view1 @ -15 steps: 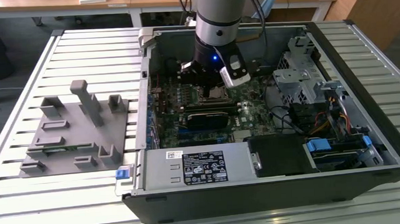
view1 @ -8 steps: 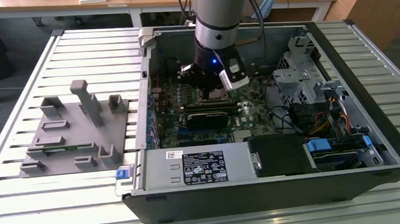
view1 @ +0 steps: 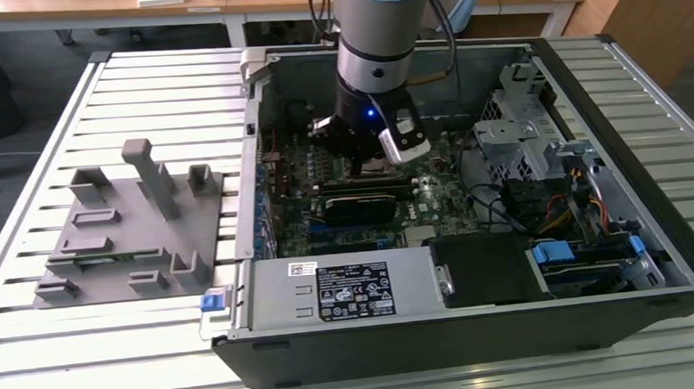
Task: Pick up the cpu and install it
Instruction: 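Install the second cpu locking lever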
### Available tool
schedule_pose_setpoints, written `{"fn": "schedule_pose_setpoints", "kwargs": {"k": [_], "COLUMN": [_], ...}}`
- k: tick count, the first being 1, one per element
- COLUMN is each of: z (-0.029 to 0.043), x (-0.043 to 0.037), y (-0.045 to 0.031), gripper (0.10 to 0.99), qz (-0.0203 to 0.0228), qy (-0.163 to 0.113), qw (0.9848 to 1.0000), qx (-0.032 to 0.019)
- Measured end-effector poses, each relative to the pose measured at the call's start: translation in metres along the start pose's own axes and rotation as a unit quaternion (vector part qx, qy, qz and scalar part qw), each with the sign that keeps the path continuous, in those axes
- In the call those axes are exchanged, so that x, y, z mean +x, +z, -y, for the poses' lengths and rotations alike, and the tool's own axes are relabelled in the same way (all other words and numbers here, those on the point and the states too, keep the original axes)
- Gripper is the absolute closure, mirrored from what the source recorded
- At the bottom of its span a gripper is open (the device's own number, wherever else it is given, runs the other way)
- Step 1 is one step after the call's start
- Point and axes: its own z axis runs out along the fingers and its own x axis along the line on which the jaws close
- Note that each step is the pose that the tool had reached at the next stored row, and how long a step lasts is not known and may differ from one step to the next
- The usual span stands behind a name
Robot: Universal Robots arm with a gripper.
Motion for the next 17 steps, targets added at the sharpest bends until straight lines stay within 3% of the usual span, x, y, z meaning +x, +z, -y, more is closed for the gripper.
{"fn": "schedule_pose_setpoints", "kwargs": {"k": [4, 8, 17], "z": [0.0032, 0.005, 0.0066], "x": [0.0022, 0.0027, 0.0031], "y": [0.0001, 0.0034, 0.0123], "gripper": [0.98, 0.98, 0.98], "qz": [-0.0009, -0.0014, -0.0031], "qy": [-0.001, -0.001, -0.002], "qw": [0.9999, 0.9999, 0.9994], "qx": [-0.0101, -0.0157, -0.0336]}}
